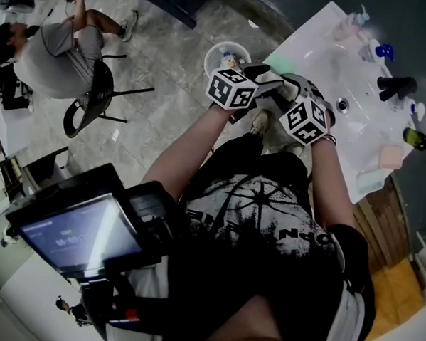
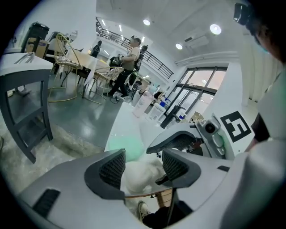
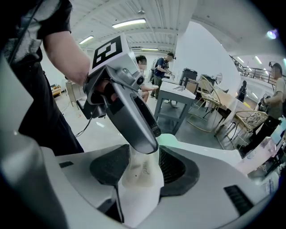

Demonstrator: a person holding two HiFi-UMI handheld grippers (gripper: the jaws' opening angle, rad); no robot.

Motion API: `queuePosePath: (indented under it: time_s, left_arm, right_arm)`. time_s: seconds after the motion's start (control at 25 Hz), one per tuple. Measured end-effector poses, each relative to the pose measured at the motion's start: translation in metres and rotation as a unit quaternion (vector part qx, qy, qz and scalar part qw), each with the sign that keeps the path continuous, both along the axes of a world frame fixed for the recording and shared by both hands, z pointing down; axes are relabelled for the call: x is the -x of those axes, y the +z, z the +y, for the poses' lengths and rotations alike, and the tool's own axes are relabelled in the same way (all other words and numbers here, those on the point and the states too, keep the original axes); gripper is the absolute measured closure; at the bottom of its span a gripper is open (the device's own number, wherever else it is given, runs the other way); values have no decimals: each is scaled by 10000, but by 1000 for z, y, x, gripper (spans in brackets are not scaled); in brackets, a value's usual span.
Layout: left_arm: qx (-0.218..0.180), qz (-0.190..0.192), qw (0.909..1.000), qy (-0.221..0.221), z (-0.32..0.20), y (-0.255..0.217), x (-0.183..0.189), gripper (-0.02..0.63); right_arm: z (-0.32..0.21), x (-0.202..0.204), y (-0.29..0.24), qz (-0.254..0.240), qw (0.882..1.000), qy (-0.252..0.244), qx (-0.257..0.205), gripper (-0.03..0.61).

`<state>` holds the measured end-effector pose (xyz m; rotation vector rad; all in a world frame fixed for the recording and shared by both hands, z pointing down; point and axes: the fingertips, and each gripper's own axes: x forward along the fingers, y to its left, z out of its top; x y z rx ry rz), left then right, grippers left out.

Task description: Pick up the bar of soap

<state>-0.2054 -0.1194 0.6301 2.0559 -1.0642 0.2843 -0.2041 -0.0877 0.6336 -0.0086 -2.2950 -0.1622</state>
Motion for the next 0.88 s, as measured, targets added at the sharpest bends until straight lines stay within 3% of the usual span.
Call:
queuePosePath:
  time_s: [0.44, 0.68, 0.88]
  left_arm:
    - [-595, 35, 9982, 56, -14, -54, -6, 371]
    - [-1045, 31, 9944, 144, -15, -92, -19, 474]
    - [-1590, -192, 9851, 624, -17, -126, -47, 577]
  right_arm:
    - [-18, -12, -48, -257, 9985, 390, -298, 380]
    - [-28, -31, -83, -665, 9937, 821, -378, 455]
    - [-43, -64, -118, -926, 9844, 1387, -569, 512]
